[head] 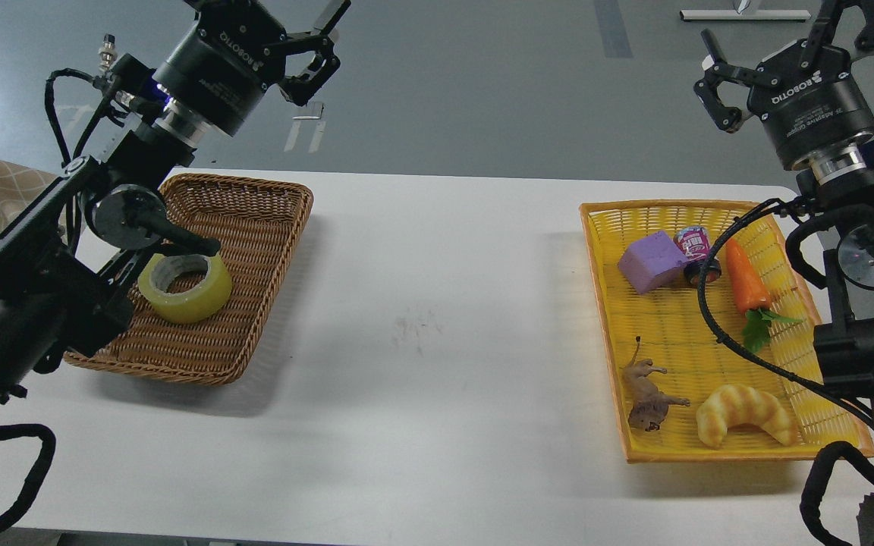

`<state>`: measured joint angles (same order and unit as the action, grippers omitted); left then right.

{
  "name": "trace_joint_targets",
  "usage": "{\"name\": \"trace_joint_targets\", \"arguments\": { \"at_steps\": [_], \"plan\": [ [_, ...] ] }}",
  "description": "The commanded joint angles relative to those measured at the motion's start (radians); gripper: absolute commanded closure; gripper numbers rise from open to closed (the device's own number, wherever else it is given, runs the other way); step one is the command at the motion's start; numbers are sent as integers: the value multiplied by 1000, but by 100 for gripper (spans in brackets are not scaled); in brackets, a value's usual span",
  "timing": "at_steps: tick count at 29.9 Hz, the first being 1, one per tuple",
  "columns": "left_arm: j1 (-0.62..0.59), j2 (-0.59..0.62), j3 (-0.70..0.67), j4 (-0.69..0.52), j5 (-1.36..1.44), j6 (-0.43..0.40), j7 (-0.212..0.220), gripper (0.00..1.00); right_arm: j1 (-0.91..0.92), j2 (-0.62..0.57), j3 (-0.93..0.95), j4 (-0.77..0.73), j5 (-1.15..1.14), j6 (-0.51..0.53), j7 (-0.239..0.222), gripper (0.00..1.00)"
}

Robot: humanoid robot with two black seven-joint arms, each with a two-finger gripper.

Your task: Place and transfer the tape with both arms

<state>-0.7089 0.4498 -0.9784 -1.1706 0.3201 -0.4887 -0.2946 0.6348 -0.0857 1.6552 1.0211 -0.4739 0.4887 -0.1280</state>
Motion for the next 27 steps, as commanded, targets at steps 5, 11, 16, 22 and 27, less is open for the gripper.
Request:
{"name": "trace_joint_targets", "arguments": {
  "at_steps": [5, 11, 16, 22, 27],
  "plan": [
    [31, -25, -20, 0, 1, 0, 2, 2, -12, 20, -2, 24, 5, 0, 1, 0],
    [46, -40, -42, -1, 1, 0, 2, 2, -18, 34, -3, 42, 5, 0, -1, 0],
    [54, -54, -46, -3, 1, 0, 3, 2, -24, 55, -3, 50, 5, 0, -1, 0],
    [54, -65, -48, -9, 1, 0, 3, 2, -46, 55, -3, 63, 5, 0, -1, 0],
    [54, -74, -49, -20, 1, 0, 3, 2, -47, 55, -3, 73, 5, 0, -1, 0]
  ]
}}
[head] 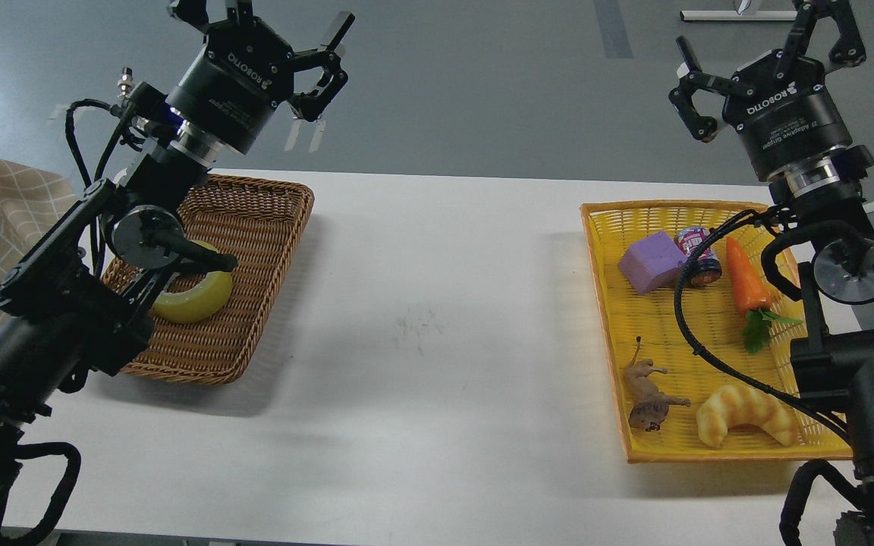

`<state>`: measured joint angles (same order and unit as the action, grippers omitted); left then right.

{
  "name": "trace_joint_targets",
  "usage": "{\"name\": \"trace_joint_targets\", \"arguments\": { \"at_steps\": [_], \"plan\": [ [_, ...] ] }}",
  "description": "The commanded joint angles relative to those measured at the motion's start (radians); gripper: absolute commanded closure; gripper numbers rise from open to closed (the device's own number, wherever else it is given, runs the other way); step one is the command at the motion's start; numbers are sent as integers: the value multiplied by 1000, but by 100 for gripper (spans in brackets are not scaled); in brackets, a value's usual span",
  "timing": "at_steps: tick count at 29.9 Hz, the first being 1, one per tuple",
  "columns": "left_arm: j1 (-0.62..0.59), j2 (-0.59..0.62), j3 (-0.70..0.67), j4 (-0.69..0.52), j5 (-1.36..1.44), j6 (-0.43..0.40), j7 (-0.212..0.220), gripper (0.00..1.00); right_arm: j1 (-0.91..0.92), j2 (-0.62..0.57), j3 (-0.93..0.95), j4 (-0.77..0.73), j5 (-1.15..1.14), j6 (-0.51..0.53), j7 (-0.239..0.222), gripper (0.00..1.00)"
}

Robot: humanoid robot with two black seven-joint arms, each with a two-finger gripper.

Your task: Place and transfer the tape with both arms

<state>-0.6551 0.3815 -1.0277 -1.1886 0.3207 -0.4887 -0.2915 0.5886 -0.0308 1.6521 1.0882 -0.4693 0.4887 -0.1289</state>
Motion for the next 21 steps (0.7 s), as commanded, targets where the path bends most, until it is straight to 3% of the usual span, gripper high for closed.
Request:
{"name": "trace_joint_targets", "arguments": {
  "at_steps": [1, 21],
  "plan": [
    [0, -6, 0, -2, 0, 0, 0, 2, -1, 0, 0, 7, 0, 0, 0, 0],
    [38, -33, -34, -3, 0, 0, -1, 2, -13, 23, 0, 12, 0, 0, 0, 0]
  ]
}}
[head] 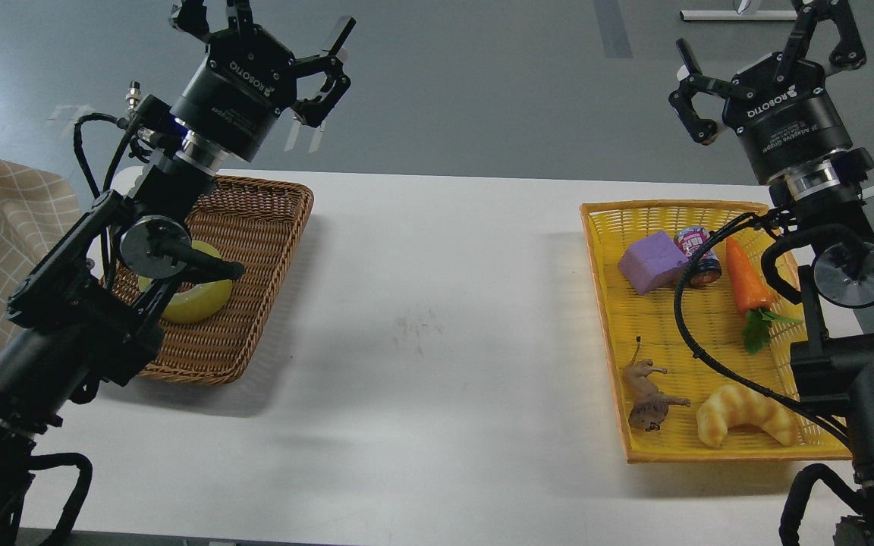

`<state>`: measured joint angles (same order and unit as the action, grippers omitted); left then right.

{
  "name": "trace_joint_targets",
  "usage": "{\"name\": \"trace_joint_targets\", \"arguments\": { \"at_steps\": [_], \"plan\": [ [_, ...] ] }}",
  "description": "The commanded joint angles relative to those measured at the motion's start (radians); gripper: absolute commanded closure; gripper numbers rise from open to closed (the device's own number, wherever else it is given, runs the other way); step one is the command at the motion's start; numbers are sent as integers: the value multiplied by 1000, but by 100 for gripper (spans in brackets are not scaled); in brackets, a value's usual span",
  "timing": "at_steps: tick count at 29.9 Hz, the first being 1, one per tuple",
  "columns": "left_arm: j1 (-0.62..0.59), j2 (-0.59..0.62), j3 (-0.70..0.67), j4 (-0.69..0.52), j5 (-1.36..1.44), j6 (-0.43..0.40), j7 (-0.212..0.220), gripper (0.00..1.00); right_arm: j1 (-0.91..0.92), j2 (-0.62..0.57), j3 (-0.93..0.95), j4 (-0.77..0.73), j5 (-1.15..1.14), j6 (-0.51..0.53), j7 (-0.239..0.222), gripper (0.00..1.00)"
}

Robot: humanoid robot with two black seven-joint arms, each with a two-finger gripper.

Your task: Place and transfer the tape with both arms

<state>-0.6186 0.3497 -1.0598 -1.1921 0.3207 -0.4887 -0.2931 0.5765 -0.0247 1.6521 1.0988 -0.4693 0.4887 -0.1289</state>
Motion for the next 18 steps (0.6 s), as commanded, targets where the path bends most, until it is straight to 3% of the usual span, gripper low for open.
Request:
{"name": "trace_joint_targets", "arguments": {
  "at_steps": [1, 18],
  "plan": [
    [2, -1, -2, 0, 0, 0, 0, 2, 0, 19, 0, 1, 0, 0, 2, 0],
    [16, -15, -22, -1, 0, 0, 0, 2, -4, 23, 0, 1, 0, 0, 0, 0]
  ]
}}
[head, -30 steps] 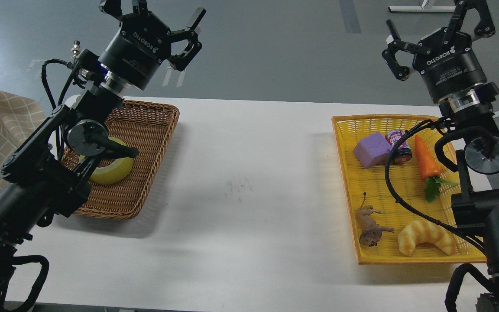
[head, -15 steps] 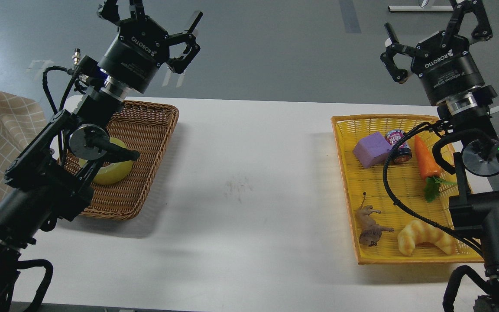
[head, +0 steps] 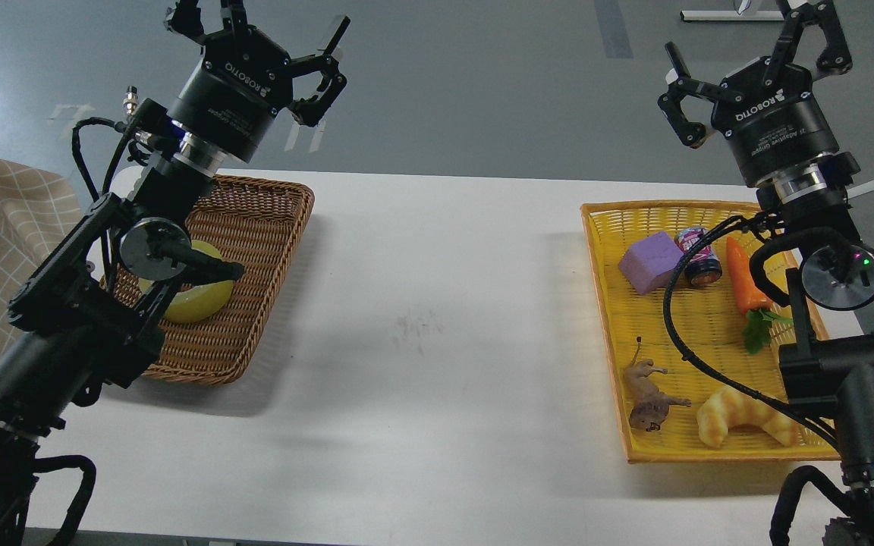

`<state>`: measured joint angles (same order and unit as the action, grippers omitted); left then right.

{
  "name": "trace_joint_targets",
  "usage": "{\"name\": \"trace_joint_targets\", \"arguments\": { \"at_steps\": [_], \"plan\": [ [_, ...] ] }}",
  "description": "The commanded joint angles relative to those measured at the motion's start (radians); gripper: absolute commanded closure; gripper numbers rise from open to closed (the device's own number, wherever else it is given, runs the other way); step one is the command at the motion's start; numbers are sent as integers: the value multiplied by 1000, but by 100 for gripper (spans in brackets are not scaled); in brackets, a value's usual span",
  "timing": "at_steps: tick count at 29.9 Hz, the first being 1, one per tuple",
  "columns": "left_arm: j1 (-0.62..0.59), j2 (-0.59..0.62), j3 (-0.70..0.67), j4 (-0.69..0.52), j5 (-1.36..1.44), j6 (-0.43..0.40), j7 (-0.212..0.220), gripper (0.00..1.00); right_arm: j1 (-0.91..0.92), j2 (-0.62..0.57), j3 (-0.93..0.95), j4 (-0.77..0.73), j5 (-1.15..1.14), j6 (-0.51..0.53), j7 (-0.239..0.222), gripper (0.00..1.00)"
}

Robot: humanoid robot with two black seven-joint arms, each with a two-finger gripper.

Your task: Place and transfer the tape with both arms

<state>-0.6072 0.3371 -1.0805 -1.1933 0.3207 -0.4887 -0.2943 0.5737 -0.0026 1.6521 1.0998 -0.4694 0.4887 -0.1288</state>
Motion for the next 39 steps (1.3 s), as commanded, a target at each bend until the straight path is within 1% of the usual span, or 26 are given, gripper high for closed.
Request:
{"name": "trace_joint_targets", "arguments": {
  "at_steps": [1, 39],
  "plan": [
    [4, -3, -1, 0, 0, 0, 1, 2, -2, 1, 0, 0, 0, 0, 0, 0],
    [23, -21, -10, -2, 0, 0, 1, 2, -20, 3, -12, 17, 0, 0, 0, 0]
  ]
}}
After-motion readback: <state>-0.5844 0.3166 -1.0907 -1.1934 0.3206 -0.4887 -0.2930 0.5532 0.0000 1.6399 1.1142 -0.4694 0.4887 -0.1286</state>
